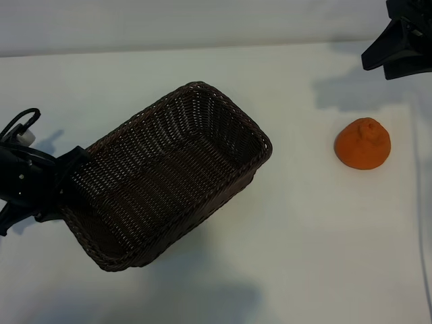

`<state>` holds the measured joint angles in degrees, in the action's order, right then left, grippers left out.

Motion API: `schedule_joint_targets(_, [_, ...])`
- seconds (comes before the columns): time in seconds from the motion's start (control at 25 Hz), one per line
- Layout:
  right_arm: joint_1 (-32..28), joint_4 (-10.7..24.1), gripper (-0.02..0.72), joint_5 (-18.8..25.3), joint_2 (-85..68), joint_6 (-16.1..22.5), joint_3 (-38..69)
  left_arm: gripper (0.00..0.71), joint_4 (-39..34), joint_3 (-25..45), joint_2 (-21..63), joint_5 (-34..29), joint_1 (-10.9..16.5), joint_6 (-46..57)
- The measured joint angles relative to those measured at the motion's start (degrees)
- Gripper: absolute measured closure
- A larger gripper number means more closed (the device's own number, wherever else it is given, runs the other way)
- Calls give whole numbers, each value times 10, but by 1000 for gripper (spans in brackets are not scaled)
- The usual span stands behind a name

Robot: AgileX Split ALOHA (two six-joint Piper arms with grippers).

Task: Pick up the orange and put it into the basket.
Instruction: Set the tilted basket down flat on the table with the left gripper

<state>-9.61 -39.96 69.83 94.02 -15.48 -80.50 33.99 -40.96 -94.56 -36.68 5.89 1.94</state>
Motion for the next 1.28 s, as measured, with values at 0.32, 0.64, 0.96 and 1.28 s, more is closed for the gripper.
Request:
schedule_joint_targets(0.32, [0,0,281,0,0,0,0,523,-27,-67,-2,-89,0,0])
schedule_joint_targets(0.64, [0,0,281,0,0,0,0,523,-48,-195,-2,-229,0,0])
schedule_joint_targets(0.96, [0,0,281,0,0,0,0,523,-88,-288,-2,-306,0,13])
schedule_joint_targets(1.28, [0,0,281,0,0,0,0,523,-117,-297,-2,-307,0,-3])
